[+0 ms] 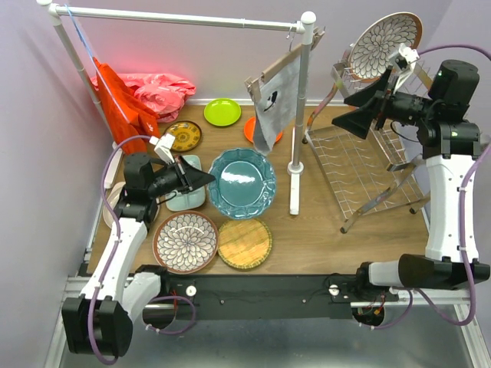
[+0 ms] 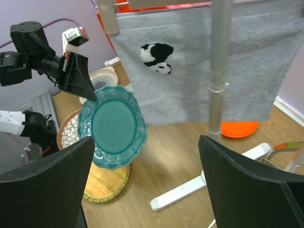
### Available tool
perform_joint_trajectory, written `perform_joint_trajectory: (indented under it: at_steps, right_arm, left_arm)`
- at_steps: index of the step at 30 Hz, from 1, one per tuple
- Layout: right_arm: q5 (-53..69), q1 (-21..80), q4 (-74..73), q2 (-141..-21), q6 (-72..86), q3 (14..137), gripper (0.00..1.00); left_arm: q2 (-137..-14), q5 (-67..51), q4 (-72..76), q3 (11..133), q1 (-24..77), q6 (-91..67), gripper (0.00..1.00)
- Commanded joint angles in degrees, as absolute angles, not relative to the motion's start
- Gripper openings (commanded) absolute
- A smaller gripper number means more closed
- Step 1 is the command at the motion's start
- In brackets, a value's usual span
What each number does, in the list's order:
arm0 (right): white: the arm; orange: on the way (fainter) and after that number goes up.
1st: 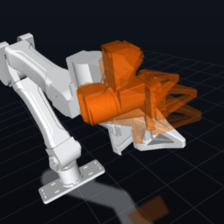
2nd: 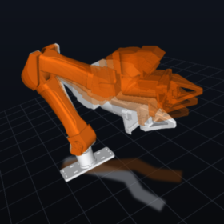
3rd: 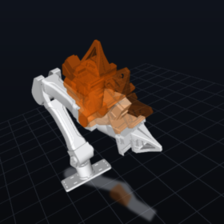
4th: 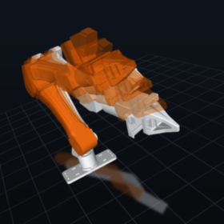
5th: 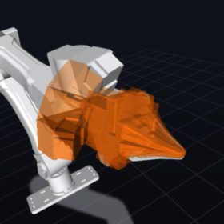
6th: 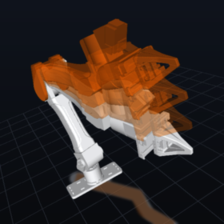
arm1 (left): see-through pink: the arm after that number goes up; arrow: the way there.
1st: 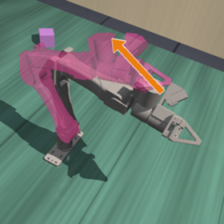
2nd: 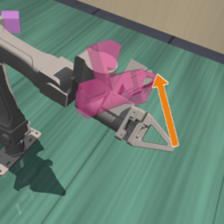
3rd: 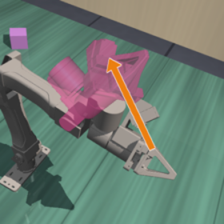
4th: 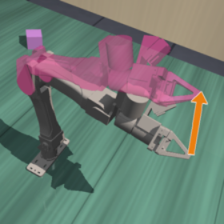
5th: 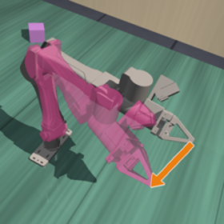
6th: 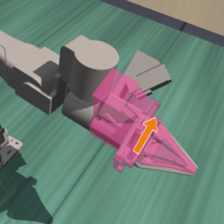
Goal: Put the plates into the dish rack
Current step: Grab a plate with the left arm, then pass the plate from the left arm to the right
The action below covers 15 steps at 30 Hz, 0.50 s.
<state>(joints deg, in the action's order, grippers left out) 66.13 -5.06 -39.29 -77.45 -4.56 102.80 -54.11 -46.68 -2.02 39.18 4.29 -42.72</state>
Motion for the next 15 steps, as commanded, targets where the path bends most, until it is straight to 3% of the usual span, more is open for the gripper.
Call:
perform_joint_trajectory:
  at_steps: [1,15]
  right_arm:
    - [64.5,-1.4,-44.7,-78.0,-5.8,103.7,0.98]
    - [60.2,11.9,-54.2,-78.2,-9.5,100.4,0.97]
  left_arm:
    - [-49.7,-55.4,2.7,40.3,4.9,-48.6,0.00]
    - [-49.0,-59.7,1.0,45.4,9.8,-49.6,0.00]
